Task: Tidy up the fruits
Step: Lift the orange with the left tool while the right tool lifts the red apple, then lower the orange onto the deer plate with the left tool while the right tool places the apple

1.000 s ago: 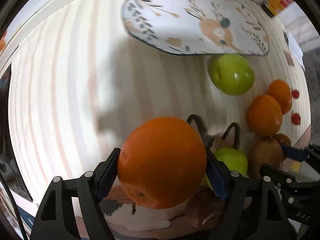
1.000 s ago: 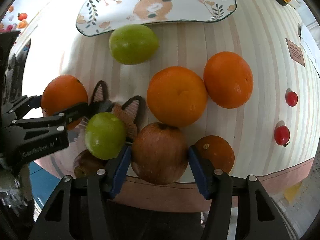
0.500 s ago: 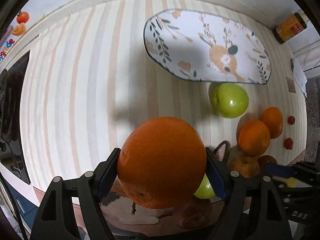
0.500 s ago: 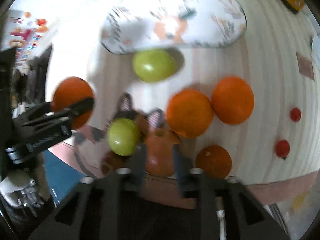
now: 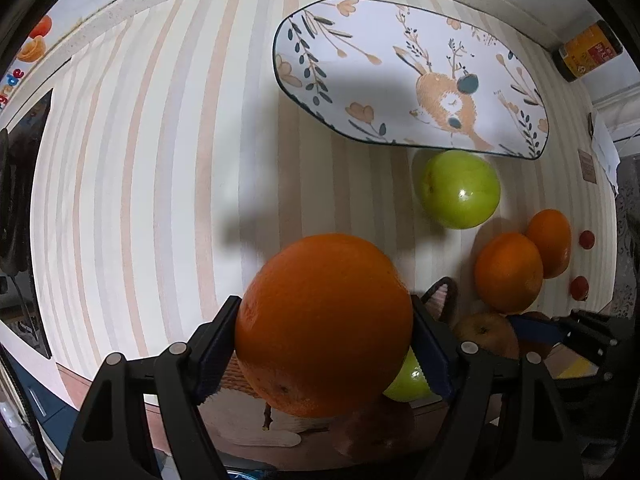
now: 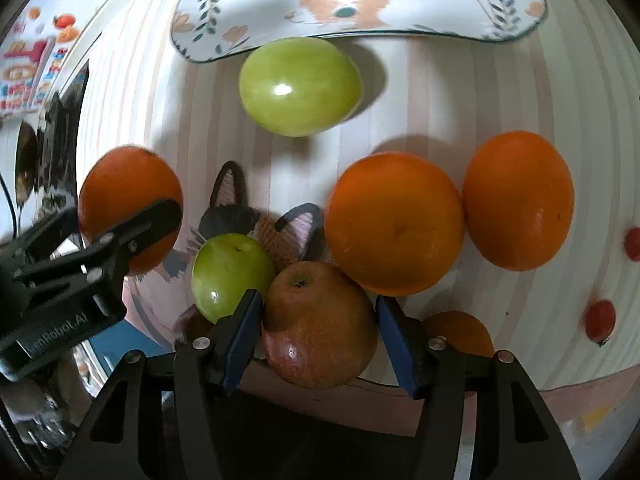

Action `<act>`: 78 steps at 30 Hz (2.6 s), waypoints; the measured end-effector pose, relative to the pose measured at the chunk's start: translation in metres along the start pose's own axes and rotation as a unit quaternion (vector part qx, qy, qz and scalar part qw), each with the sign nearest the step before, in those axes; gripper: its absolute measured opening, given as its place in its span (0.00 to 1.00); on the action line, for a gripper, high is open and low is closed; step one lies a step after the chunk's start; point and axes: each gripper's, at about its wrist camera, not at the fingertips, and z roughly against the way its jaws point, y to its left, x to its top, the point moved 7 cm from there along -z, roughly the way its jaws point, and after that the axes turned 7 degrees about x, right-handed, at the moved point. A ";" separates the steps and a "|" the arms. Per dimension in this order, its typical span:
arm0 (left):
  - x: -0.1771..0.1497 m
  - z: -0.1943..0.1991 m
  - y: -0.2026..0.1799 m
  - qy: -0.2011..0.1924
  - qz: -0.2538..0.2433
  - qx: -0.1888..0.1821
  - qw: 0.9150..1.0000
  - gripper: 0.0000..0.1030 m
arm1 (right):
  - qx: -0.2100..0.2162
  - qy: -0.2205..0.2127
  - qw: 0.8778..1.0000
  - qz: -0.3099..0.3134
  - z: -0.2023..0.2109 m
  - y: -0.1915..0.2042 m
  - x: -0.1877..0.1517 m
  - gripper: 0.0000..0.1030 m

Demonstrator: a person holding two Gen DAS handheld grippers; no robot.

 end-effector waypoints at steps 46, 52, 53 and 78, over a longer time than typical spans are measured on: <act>0.139 0.067 -0.002 -0.048 0.073 -0.085 0.993 0.76 | 0.017 -0.220 0.975 -0.038 0.141 -0.019 0.116 0.62; 0.176 0.022 -0.013 0.011 0.127 -0.115 0.985 0.76 | -0.024 -0.198 0.979 -0.036 0.117 -0.033 0.176 0.62; 0.179 0.017 -0.014 0.019 0.133 -0.119 0.984 0.76 | -0.029 -0.194 0.980 -0.035 0.112 -0.034 0.183 0.62; 0.187 -0.014 -0.036 0.021 0.124 -0.076 0.989 0.91 | -0.055 -0.167 0.984 -0.026 0.091 -0.051 0.197 0.88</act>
